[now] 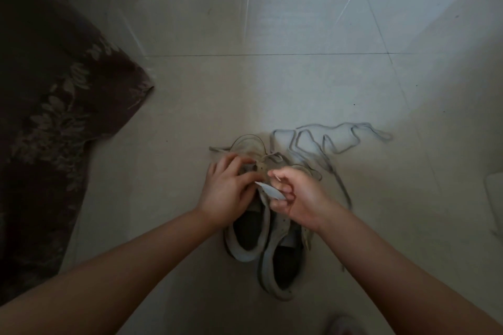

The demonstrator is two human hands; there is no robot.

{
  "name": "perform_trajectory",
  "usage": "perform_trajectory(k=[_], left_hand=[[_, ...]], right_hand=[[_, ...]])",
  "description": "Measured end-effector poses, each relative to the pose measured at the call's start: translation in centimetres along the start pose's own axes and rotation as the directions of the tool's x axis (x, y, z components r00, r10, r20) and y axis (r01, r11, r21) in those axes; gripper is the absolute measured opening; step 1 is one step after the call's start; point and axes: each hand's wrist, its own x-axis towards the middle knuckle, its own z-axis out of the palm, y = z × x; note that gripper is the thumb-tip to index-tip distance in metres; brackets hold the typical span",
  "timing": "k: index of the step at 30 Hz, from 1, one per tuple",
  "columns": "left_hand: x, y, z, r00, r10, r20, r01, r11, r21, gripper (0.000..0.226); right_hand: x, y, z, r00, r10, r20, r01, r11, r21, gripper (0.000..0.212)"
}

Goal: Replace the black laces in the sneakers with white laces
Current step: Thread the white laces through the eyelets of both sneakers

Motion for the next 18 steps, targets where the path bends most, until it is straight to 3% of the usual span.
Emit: perform_trajectory(k=[1,2,3,4,5,6,8,11,13,14,16,18], left_hand=[[0.0,-0.1,0.1,1.000,-0.008,-0.012,0.008,1.000,-0.010,0.029],[0.1,-0.1,0.2,1.000,-0.012,-0.023,0.012,1.000,-0.015,0.030],[0.2,0.0,0.3,0.999,-0.012,-0.031,0.011,1.000,-0.016,0.031],[0.3,0.2,0.2,0.999,-0.011,-0.035,0.010,1.000,-0.017,0.031],[0.3,0.2,0.2,0.999,-0.017,-0.039,0.016,1.000,-0.026,0.031],[0.3,0.2,0.3,0.999,-0.037,-0.038,0.035,0.998,-0.049,0.031],[0.2,-0.1,0.4,0.994,-0.107,-0.023,0.104,0.988,-0.116,0.034],[0.6,-0.4,0.8,0.982,-0.188,-0.006,0.184,0.966,-0.180,0.045],[0.9,-0.1,0.9,0.973,-0.230,0.027,0.229,0.938,-0.261,0.050],[1.0,0.1,1.0,0.969,-0.245,0.030,0.242,0.921,-0.305,0.050],[1.0,0.0,1.3,0.969,-0.247,-0.005,0.231,0.913,-0.335,0.046],[1.1,-0.2,1.3,0.962,-0.272,-0.011,0.252,0.906,-0.340,0.047]], right_hand=[[0.1,0.0,0.1,0.995,-0.030,-0.095,0.007,0.971,-0.239,0.023],[0.2,-0.2,0.2,0.983,-0.098,-0.155,-0.004,0.835,-0.551,0.032],[0.4,-0.4,0.3,0.969,-0.193,-0.156,-0.014,0.588,-0.809,0.039],[0.5,-0.7,0.5,0.957,-0.278,-0.081,0.011,0.314,-0.949,0.043],[0.6,-1.0,0.6,0.946,-0.323,0.018,0.056,0.110,-0.992,0.045],[0.8,-1.3,0.7,0.939,-0.330,0.101,0.112,0.015,-0.994,0.043],[1.2,-1.6,0.7,0.900,-0.373,0.225,0.226,-0.042,-0.973,0.038],[1.9,-0.8,0.6,0.767,-0.529,0.364,0.417,-0.020,-0.909,0.033],[2.2,-0.1,0.8,0.678,-0.629,0.381,0.541,0.076,-0.838,0.034],[2.3,0.0,0.7,0.688,-0.643,0.337,0.559,0.175,-0.810,0.034],[2.5,0.2,0.6,0.781,-0.595,0.191,0.521,0.453,-0.723,0.033],[2.7,0.7,0.7,0.848,-0.520,0.098,0.500,0.727,-0.471,0.040]])
